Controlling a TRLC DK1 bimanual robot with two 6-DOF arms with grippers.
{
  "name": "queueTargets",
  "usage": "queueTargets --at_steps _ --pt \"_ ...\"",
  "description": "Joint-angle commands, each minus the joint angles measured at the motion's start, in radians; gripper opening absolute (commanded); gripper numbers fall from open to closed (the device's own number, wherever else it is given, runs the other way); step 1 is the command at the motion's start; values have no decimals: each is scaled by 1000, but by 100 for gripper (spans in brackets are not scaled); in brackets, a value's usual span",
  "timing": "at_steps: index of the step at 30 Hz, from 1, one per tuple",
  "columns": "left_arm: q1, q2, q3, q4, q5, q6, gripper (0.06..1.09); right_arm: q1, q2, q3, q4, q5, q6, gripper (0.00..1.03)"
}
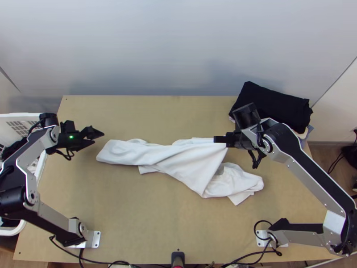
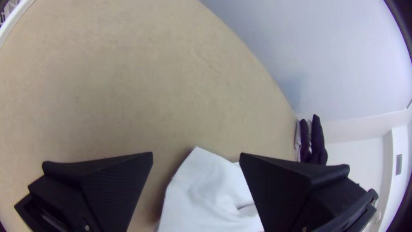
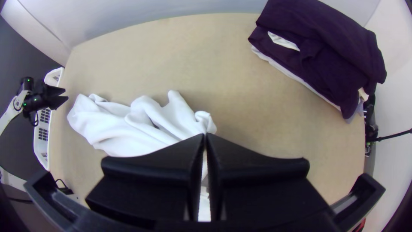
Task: Fold the t-shirt
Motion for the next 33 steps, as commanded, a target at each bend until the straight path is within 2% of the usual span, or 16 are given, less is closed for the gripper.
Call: queueTargets --at_steps 1,5,9,13,17,33 --pt "62 105 51 -132 171 101 103 -16 -8 -15 8 -2 0 3" --pt "62 180 106 -332 173 248 103 -19 -8 -16 12 -2 0 3" --pt "62 189 106 -402 174 333 103 -24 -8 -21 15 -2 0 3" --pt "66 192 108 -404 177 336 103 -24 -8 -27 22 -2 0 3" --pt "66 188 103 -407 185 325 84 -24 -8 -28 28 -2 0 3" --pt "13 186 72 -385 188 311 82 -25 -10 -27 33 -2 0 3"
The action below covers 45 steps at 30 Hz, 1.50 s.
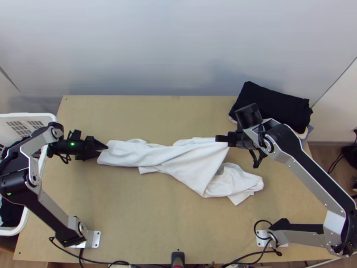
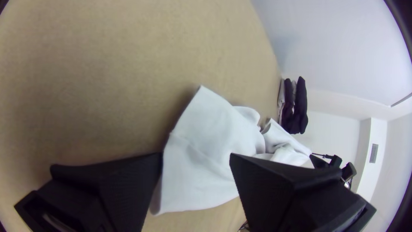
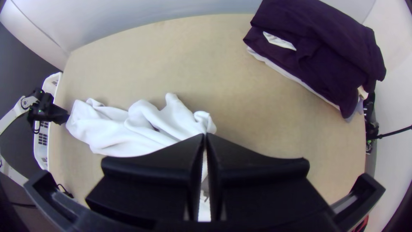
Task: Fold the t-shirt
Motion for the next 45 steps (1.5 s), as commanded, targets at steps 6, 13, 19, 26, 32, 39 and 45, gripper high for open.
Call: queueTargets --at_steps 6,13,19,26,32,39,45 --pt "-35 -7 -13 75 0 -59 74 -1 -7 -11 7 0 0 3" --pt "-37 2 10 82 -2 -79 72 -1 -13 -16 14 0 2 3" --pt "-40 8 7 102 -11 -107 46 -1 -13 -10 20 0 2 3" --pt "-40 11 -11 153 -20 -131 9 -7 -20 -5 20 0 -1 3" --pt "-9 11 -8 164 -20 -156 9 -12 -56 -2 57 3 -58 3" --pt "14 -199 73 190 -22 -334 9 -7 -132 -10 215 128 -231 3" --pt "0 -453 150 263 -39 -518 9 -25 -196 -22 403 183 -382 3"
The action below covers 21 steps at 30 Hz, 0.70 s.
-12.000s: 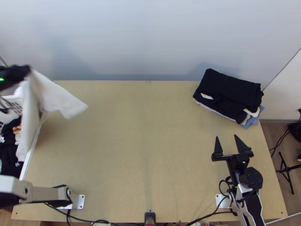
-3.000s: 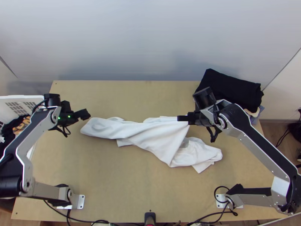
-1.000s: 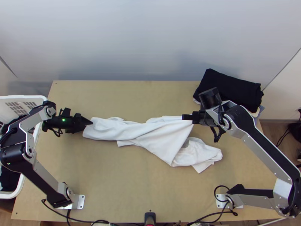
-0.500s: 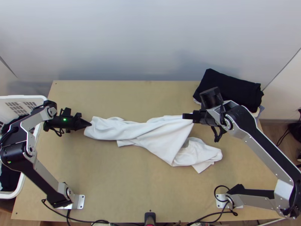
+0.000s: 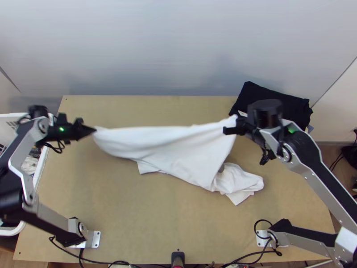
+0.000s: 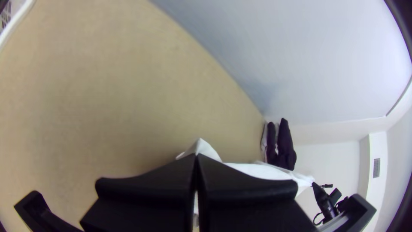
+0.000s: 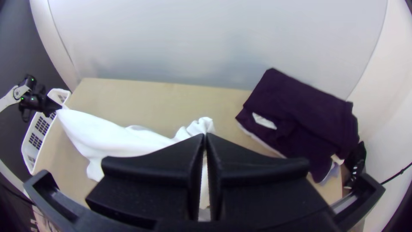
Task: Fold the t-shirt
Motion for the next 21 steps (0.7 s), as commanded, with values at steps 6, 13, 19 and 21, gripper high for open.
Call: queueTargets --at_steps 6,13,19,21 --pt "1 -396 97 276 -53 -392 9 -9 -133 -6 340 86 -257 3" --pt "-65 -500 77 396 -405 -361 9 -52 -139 -24 721 157 -420 3" --pt "-85 -565 114 448 -655 -305 9 -62 -137 118 918 175 -522 3" --pt "-91 -611 125 462 -719 -272 9 -65 -168 147 918 175 -524 3"
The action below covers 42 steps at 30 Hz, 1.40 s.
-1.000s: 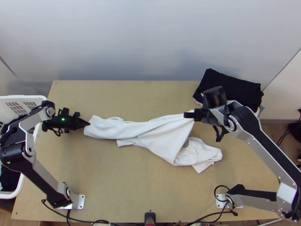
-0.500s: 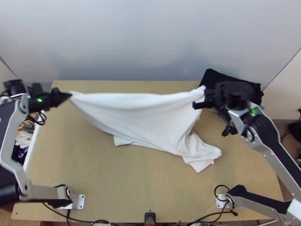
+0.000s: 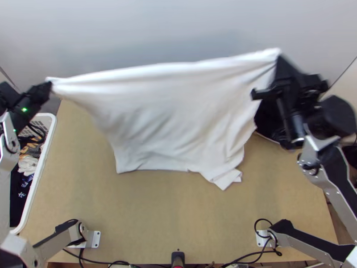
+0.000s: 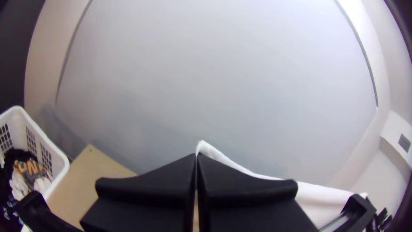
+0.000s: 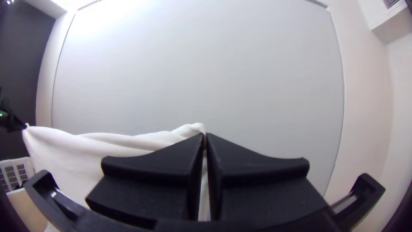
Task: Fold the t-shirt
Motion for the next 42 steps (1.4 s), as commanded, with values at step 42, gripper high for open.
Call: queueTargets --at_steps 42 --pt "-35 -30 39 -18 -307 -27 9 -74 -106 -194 190 -165 122 3"
